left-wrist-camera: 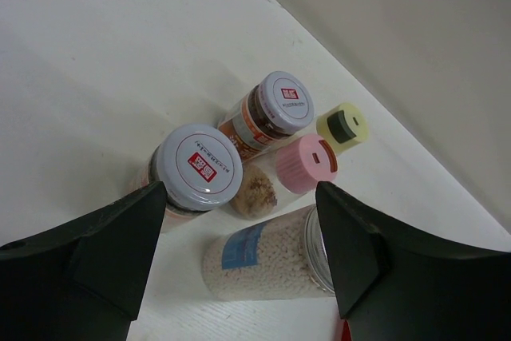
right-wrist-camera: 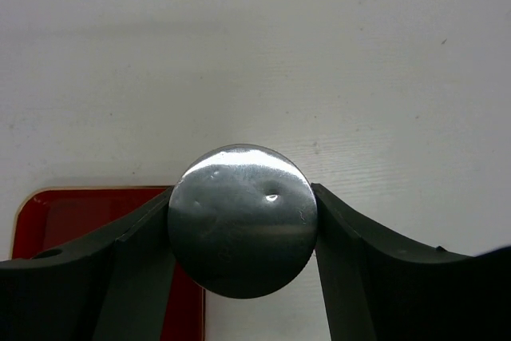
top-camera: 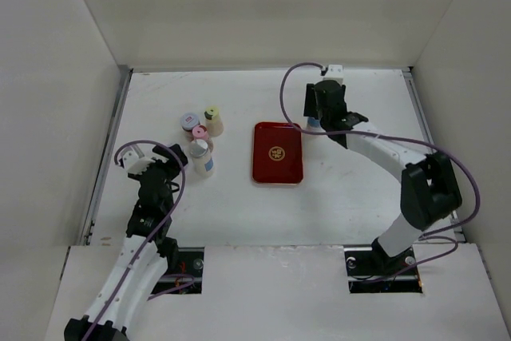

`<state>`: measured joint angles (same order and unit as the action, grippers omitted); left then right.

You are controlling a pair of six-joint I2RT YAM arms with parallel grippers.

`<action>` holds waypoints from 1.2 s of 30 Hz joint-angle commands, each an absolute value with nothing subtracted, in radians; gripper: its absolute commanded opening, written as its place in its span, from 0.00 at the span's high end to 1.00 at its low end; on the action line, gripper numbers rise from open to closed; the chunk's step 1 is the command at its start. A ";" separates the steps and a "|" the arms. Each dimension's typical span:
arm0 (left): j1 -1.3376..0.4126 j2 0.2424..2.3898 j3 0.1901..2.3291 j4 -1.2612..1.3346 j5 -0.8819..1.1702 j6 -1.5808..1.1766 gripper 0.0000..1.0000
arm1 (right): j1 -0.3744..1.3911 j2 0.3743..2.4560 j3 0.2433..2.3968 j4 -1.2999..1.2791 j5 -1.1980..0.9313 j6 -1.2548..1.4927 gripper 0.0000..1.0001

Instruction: Organize the condiment bottles

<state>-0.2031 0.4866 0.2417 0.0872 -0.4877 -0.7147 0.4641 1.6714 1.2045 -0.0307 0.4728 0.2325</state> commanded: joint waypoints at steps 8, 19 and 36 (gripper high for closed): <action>-0.197 0.514 0.235 0.175 -0.405 -0.723 0.24 | 0.596 1.525 1.178 0.126 0.454 0.241 0.49; -0.199 0.528 0.244 0.175 -0.374 -0.713 0.21 | 0.627 1.647 1.200 0.132 0.440 0.262 0.48; -0.238 0.591 0.324 0.150 -0.359 -0.654 0.15 | 0.633 1.634 1.141 0.161 0.451 0.288 0.06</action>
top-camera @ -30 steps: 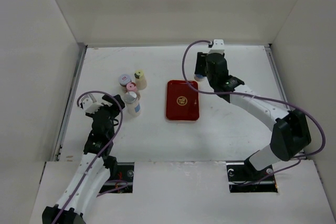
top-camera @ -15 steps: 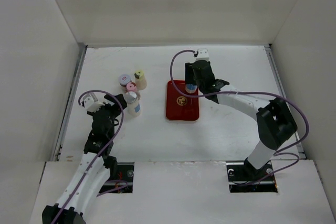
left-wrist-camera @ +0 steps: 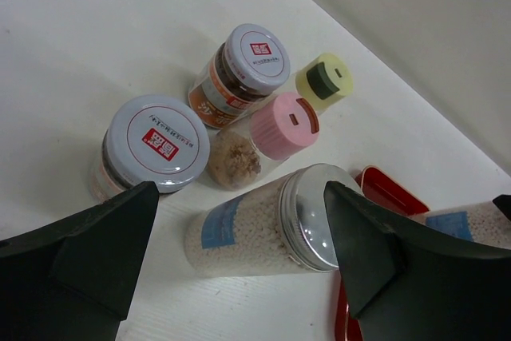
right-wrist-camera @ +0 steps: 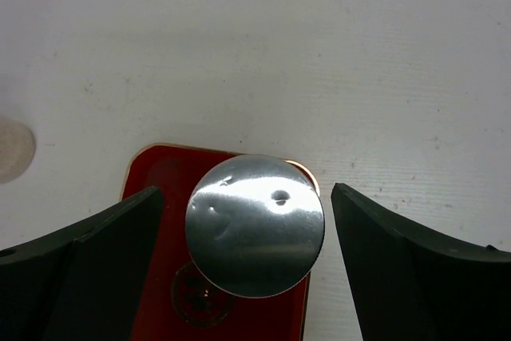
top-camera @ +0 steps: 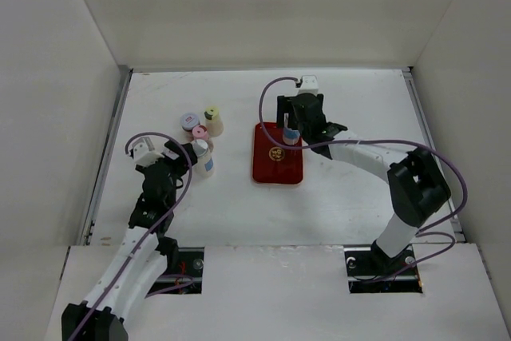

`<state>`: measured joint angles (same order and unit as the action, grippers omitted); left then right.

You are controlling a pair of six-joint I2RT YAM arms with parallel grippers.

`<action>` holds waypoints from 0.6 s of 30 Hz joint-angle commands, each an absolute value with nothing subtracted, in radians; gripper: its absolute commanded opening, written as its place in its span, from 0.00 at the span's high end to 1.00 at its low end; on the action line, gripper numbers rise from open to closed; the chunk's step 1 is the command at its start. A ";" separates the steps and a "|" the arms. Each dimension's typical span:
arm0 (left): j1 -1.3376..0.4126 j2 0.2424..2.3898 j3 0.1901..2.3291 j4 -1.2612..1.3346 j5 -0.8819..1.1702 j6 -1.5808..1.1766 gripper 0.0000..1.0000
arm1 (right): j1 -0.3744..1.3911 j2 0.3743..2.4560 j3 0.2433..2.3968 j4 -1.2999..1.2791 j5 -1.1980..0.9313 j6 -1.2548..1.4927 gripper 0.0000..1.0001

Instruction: Organize the condiment bottles

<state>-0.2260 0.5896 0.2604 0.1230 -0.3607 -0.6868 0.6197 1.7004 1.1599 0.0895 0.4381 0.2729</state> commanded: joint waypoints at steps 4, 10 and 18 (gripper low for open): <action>-0.274 0.615 0.373 0.112 -0.390 -0.617 0.15 | 0.648 1.508 1.054 0.189 0.466 0.311 0.01; -0.355 0.713 0.469 0.057 -0.465 -0.543 0.12 | 0.611 1.203 0.738 0.322 0.558 0.519 0.00; -0.464 0.871 0.580 0.012 -0.607 -0.443 0.13 | 0.461 0.780 0.319 0.417 0.572 0.761 0.00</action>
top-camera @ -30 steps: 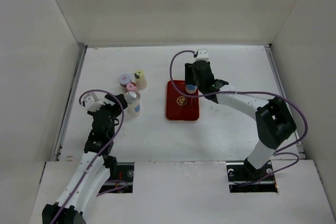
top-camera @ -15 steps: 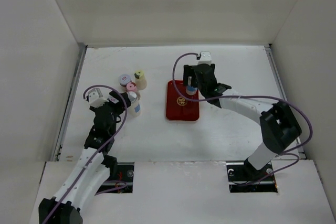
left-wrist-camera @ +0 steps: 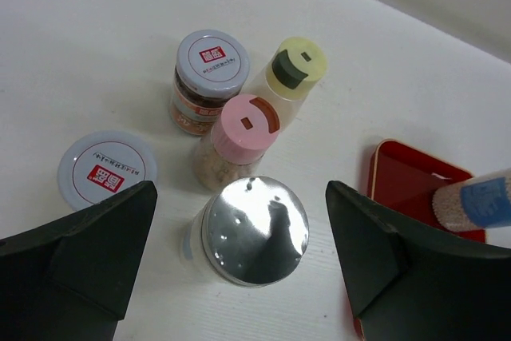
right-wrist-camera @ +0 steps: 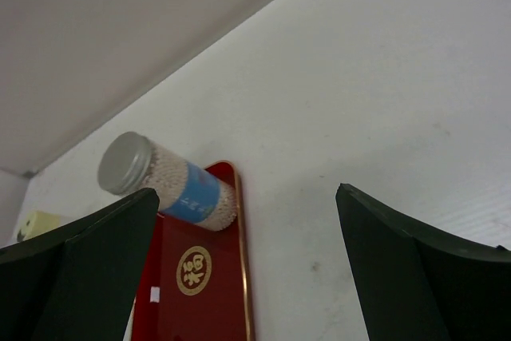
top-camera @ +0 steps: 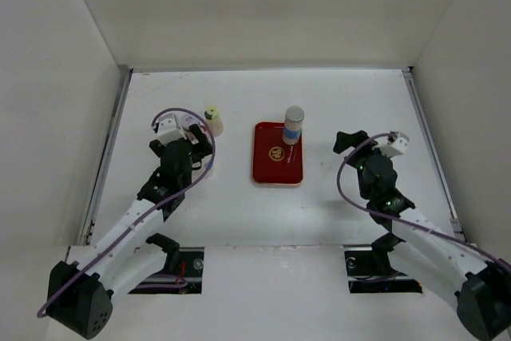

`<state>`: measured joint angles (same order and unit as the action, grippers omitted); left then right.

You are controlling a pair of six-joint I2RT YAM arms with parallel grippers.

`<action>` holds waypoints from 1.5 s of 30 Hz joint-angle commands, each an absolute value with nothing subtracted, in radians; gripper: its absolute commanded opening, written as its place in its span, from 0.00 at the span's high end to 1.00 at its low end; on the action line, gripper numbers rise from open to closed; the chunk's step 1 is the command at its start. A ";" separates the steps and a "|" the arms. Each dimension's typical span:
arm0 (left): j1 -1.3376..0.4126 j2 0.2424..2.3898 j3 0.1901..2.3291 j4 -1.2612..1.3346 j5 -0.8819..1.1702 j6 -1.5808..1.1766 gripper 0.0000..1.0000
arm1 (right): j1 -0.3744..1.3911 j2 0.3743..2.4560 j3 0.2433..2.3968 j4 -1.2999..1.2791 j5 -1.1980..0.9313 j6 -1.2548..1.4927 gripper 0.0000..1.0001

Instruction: Organize the condiment bottles

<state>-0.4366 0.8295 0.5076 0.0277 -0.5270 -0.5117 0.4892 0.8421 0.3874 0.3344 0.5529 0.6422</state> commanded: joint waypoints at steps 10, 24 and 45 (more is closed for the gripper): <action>-0.531 1.003 0.670 -0.095 -0.670 -0.423 0.23 | 0.406 0.859 0.252 0.529 0.453 0.813 0.00; -0.582 1.109 0.706 -0.117 -0.698 -0.439 0.62 | 0.412 0.845 0.230 0.543 0.443 0.837 0.00; -0.697 1.546 1.274 0.107 -0.525 -0.331 0.72 | 0.426 0.942 0.238 0.588 0.423 0.839 0.00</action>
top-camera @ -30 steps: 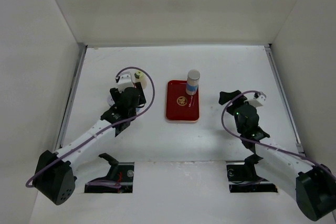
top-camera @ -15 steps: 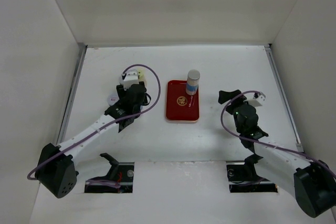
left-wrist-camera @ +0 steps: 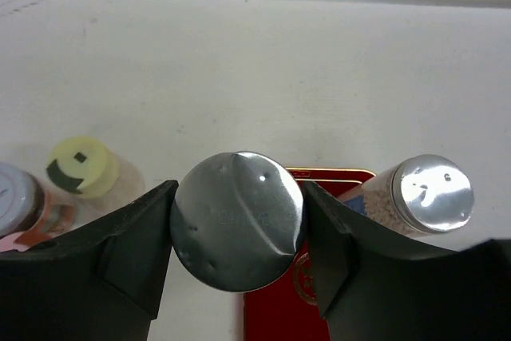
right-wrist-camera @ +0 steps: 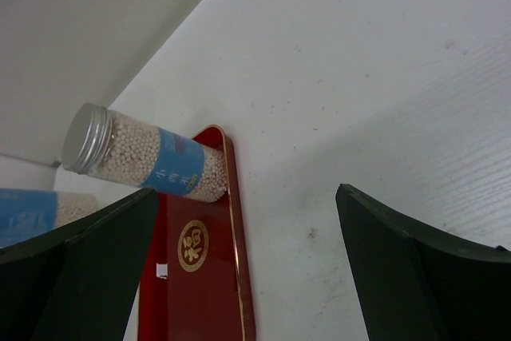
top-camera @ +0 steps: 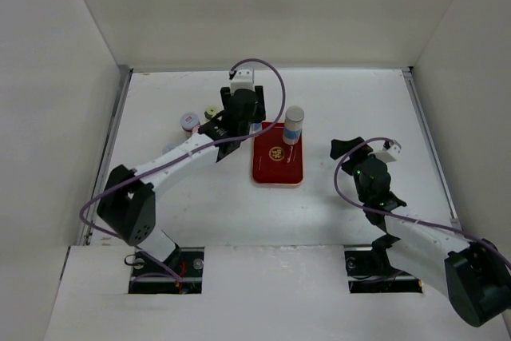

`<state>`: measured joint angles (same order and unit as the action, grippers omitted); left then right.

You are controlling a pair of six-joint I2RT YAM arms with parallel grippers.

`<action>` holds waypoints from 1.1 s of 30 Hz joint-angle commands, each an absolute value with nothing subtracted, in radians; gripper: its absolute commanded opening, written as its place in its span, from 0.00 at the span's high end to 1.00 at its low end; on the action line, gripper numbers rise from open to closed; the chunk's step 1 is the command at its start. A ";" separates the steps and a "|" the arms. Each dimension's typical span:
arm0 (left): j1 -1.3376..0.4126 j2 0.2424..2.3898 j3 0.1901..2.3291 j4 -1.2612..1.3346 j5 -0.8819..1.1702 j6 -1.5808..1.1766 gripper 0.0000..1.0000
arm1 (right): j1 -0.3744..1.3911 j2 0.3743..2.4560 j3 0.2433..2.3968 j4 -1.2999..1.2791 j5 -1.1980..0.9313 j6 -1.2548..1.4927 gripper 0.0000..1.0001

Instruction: Organize the condiment bottles

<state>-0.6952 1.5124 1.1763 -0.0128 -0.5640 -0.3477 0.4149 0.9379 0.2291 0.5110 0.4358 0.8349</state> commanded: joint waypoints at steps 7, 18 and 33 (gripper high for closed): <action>-0.702 1.712 1.382 0.143 -0.485 -0.341 0.72 | 0.426 0.927 0.235 0.588 0.416 0.834 0.00; -0.716 1.844 1.407 0.144 -0.477 -0.348 0.53 | 0.426 0.911 0.229 0.586 0.417 0.833 0.00; -0.657 1.427 1.050 0.198 -0.587 -0.353 0.14 | 0.426 0.914 0.230 0.588 0.423 0.828 0.00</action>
<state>-0.6922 1.5715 1.1248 0.1394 -0.5304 -0.3477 0.4202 0.9222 0.2291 0.5320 0.4213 0.8345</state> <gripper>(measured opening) 0.869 0.999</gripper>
